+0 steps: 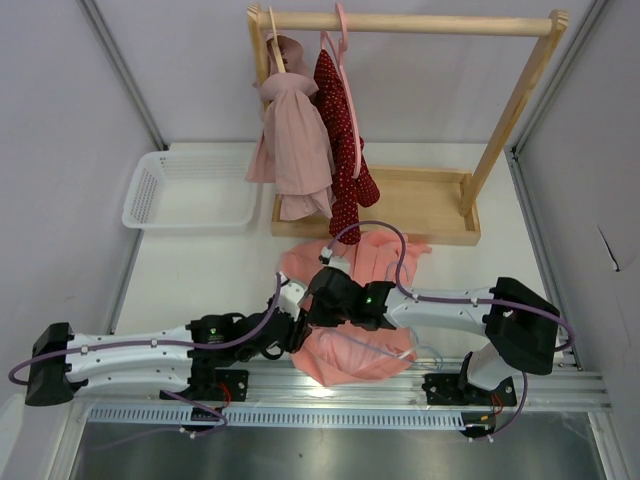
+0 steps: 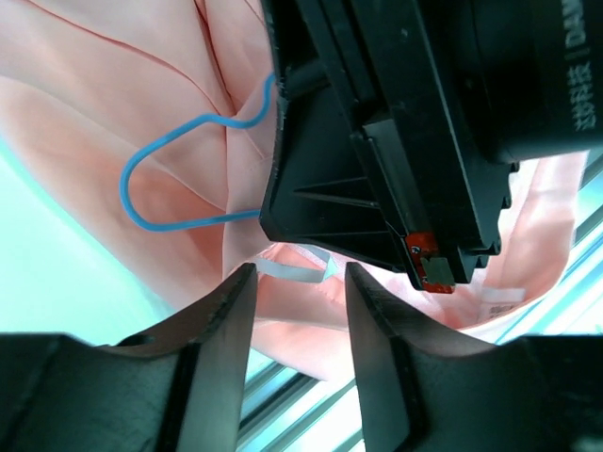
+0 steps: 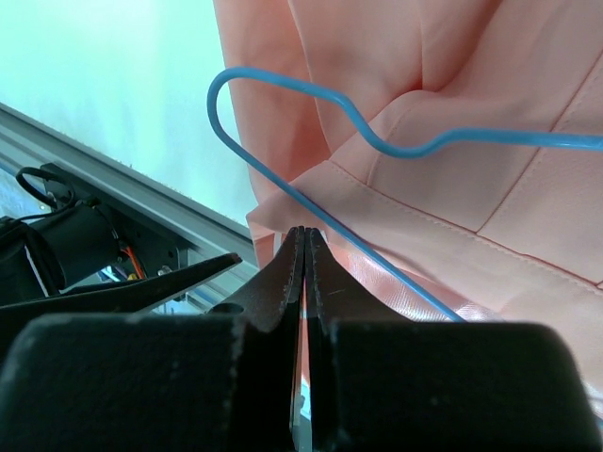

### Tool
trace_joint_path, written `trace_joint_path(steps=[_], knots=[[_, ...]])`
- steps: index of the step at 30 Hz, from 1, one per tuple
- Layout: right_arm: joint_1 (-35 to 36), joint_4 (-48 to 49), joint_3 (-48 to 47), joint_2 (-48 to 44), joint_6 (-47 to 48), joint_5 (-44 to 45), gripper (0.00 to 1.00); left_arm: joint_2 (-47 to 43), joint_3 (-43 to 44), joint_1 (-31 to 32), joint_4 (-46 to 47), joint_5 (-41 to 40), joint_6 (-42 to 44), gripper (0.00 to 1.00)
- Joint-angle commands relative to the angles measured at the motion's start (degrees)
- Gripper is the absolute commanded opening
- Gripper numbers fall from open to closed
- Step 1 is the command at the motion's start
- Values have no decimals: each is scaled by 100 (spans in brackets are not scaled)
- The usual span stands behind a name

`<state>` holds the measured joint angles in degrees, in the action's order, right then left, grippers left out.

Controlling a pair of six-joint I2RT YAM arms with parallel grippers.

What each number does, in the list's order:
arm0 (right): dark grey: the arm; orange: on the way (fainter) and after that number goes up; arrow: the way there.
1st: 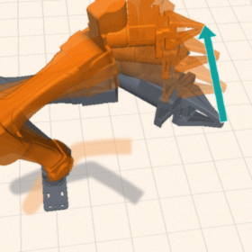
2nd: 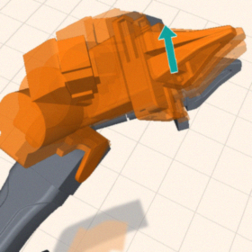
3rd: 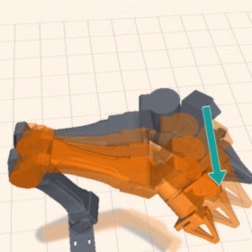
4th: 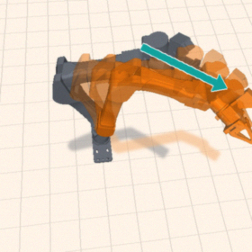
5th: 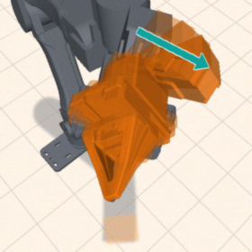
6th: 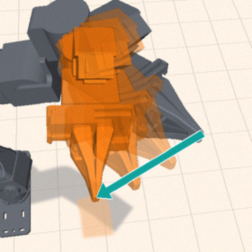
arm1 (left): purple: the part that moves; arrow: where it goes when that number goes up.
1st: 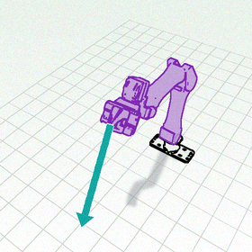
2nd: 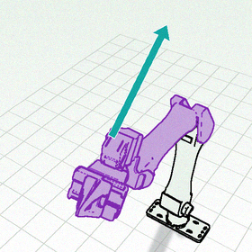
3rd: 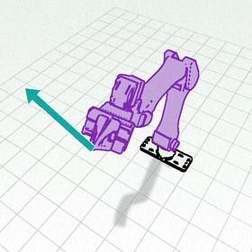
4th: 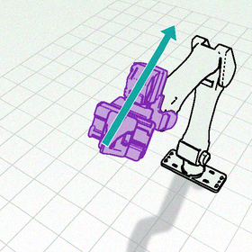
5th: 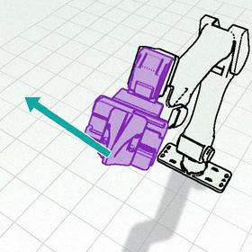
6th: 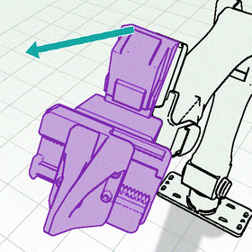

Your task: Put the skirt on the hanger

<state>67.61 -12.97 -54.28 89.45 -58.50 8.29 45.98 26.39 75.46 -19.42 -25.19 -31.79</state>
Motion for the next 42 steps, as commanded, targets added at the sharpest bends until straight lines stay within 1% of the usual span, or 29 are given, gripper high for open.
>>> trace_joint_path(steps=[1, 5, 11, 19, 29, 36, 38, 42], knots=[[-47, 40, -250, 64, -74, -161, 0, 131, 191, 126, 114, 5, 357, 49], [-90, 84, -250, 99, -100, -249, 0, 201, 209, 179, 105, -91, 367, 51], [-117, 84, -241, 64, -109, -284, 0, 43, 16, 259, 201, -627, 200, 51], [-170, 102, -206, 55, -197, -399, 0, 166, -64, 408, 526, -733, 366, 49], [-336, 119, -206, 72, -258, -759, 0, -300, -424, 593, 826, -865, 437, 49], [-380, 163, -197, 81, -285, -759, 0, -204, -468, 672, 878, -962, 560, 50], [-398, 190, -197, 108, -294, -978, 0, -159, -460, 707, 949, -979, 604, 50], [-416, 181, -197, 117, -311, -979, 0, -28, -425, 759, 984, -1005, 648, 50]])
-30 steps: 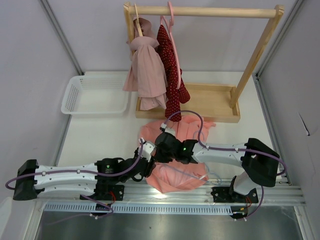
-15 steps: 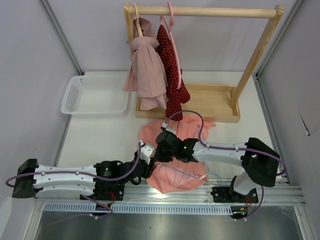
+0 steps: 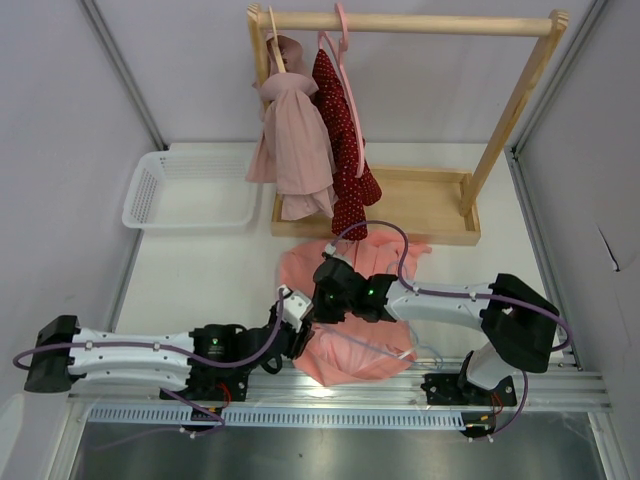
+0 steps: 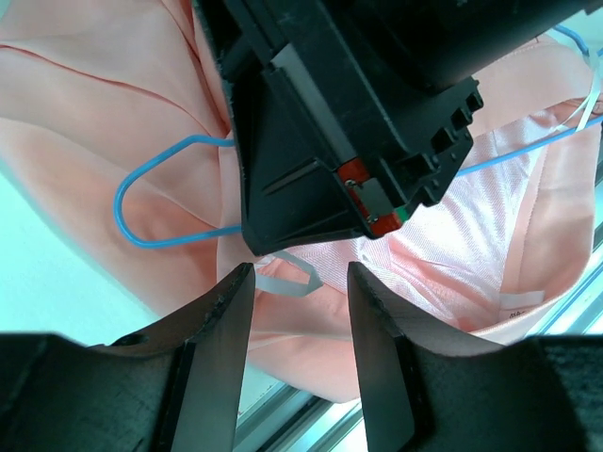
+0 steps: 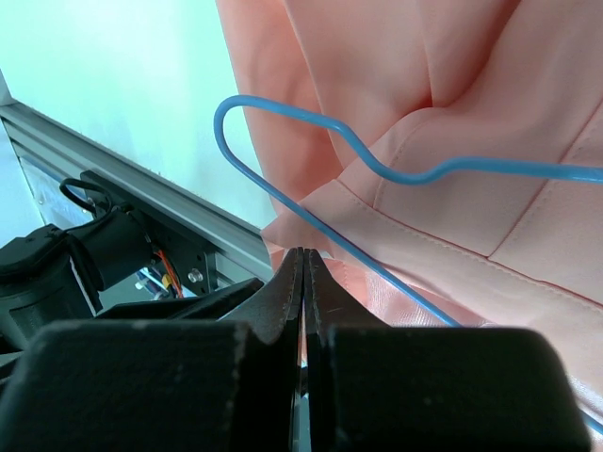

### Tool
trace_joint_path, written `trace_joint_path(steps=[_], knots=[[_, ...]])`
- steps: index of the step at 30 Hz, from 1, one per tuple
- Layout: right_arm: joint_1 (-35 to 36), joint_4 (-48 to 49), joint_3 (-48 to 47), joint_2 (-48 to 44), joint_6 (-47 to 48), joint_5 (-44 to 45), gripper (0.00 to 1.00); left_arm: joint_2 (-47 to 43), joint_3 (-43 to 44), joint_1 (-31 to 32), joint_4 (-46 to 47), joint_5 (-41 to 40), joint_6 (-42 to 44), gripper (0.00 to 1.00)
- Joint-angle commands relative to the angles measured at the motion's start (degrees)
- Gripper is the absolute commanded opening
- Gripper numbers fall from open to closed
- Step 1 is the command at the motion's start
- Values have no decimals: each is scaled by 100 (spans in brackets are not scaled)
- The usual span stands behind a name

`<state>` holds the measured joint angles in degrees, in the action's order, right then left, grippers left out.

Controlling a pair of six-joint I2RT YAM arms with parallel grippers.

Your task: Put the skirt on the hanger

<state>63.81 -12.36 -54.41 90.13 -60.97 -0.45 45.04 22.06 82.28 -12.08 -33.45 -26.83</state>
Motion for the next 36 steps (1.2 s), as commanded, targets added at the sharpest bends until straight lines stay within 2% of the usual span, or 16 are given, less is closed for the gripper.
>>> trace_joint_path(steps=[1, 11, 22, 36], knots=[[-35, 120, -184, 49, -73, -105, 0, 128, 8, 86, 267, -179, 152, 50], [-71, 85, -175, 40, -126, -140, 0, 585, 237, 174, 56, -626, 11, 46], [-70, 128, -131, 49, -143, -131, 0, 453, 211, 192, 65, -724, 55, 37], [-71, 129, -140, 93, -143, -113, 0, 392, 167, 192, 109, -680, 64, 6]])
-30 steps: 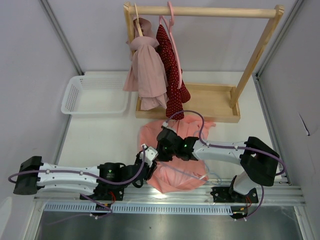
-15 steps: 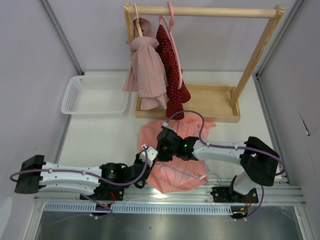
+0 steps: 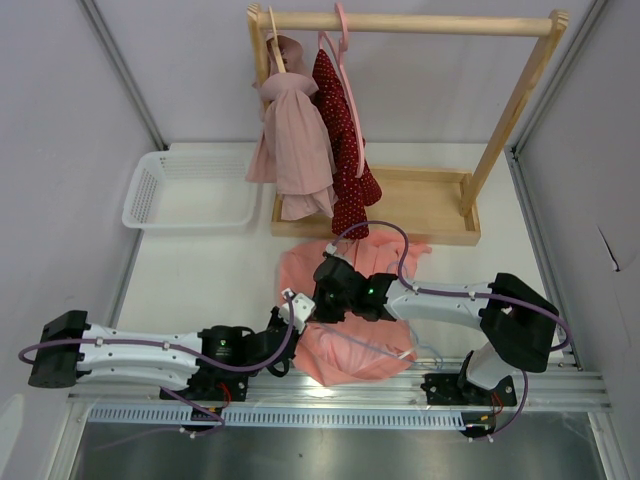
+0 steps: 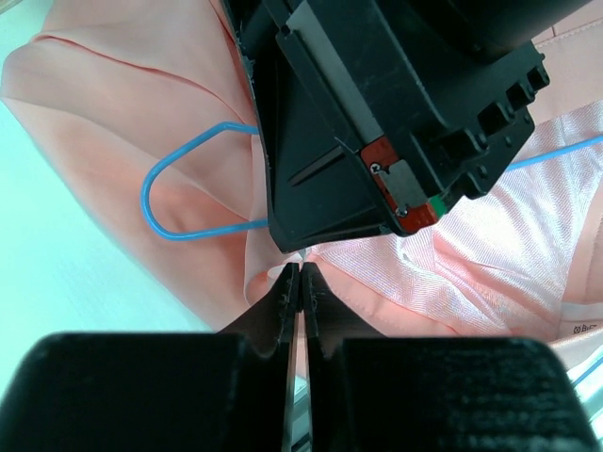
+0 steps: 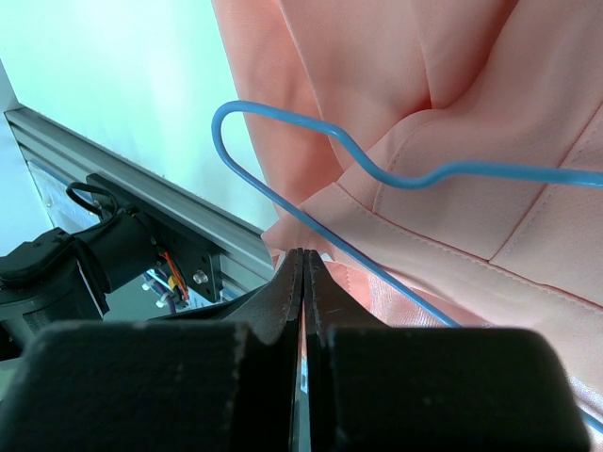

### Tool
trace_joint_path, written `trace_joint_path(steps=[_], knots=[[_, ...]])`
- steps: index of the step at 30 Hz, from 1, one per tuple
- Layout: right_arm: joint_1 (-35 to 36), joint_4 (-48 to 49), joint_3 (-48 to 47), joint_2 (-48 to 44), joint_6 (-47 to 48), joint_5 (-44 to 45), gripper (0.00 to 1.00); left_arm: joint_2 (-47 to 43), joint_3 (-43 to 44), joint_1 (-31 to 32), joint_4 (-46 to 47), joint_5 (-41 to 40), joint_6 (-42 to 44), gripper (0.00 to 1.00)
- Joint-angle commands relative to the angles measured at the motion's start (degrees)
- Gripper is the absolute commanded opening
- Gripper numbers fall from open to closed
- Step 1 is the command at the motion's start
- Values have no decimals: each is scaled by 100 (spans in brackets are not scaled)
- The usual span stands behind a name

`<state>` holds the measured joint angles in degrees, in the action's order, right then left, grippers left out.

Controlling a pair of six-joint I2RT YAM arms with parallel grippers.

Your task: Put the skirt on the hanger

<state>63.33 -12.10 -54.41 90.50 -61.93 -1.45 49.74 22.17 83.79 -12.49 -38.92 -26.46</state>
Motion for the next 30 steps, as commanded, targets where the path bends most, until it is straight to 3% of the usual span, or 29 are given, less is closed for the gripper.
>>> trace_joint_path(steps=[1, 11, 16, 30], knots=[[-23, 102, -140, 56, -47, -13, 0, -87, 164, 50, 142, -134, 18, 3], [-23, 32, -149, -41, -38, 136, 0, -192, 94, 41, 133, -186, -140, 0], [-14, -29, -113, -190, -38, 409, 20, -298, 6, 41, 1, -292, -439, 0], [136, -144, -26, -550, -30, 936, 43, 1, 103, 41, -535, -758, -1739, 0]])
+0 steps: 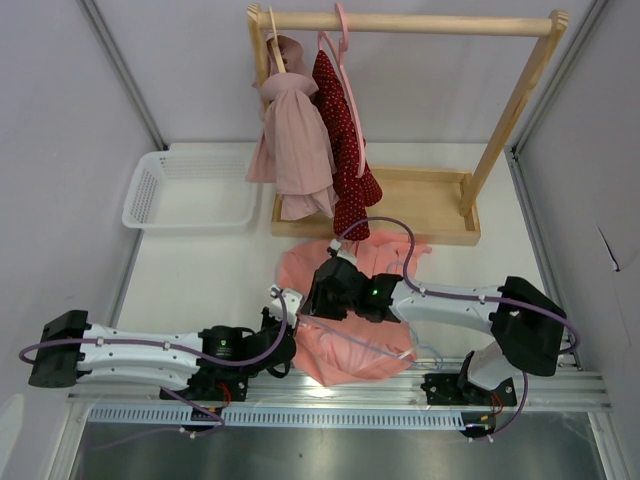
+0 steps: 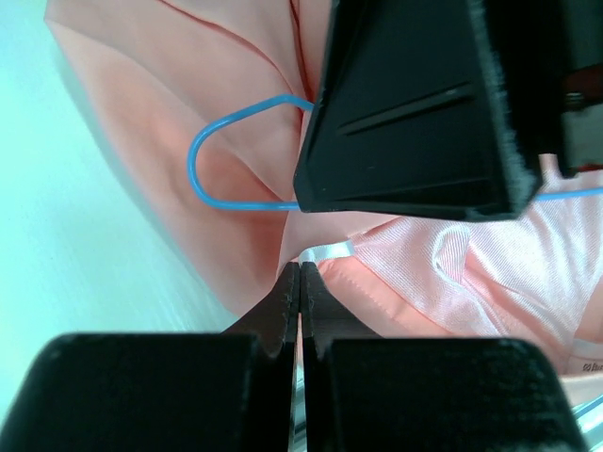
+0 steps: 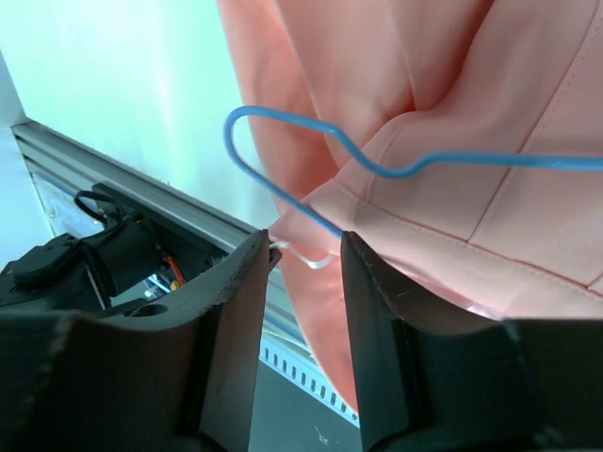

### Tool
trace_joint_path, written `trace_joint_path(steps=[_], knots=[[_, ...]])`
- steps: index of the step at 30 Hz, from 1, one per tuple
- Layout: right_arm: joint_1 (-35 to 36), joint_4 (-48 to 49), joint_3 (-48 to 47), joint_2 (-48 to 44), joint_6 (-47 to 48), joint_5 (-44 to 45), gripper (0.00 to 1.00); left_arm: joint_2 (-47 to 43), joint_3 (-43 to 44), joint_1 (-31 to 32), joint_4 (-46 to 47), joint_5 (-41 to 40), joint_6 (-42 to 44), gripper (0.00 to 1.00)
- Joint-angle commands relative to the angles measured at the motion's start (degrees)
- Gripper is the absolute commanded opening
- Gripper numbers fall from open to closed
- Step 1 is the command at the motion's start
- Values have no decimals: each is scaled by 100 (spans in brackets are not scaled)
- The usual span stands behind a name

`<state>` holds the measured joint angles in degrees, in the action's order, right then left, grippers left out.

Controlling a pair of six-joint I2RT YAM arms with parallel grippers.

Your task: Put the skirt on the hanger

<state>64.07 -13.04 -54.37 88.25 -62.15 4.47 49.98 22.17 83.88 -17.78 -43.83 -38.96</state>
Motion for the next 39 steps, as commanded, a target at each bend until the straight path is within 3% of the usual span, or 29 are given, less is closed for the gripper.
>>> trace_joint_path(steps=[1, 12, 24, 30, 39], knots=[[96, -50, -12, -387, 10, 405, 43, -23, 86, 32, -24, -327, -551, 0], [430, -199, 233, -668, 142, 985, 38, 284, 349, -29, -709, -784, -1395, 0], [483, -470, 928, -1757, 581, 1758, 39, 337, 384, -310, 28, -416, -921, 0], [185, -876, 1174, -2170, 695, 2146, 39, 372, 428, -521, 345, -126, -561, 0], [-843, -411, 1806, -2936, 1222, 1531, 41, 425, 534, -671, 556, 147, -349, 0]])
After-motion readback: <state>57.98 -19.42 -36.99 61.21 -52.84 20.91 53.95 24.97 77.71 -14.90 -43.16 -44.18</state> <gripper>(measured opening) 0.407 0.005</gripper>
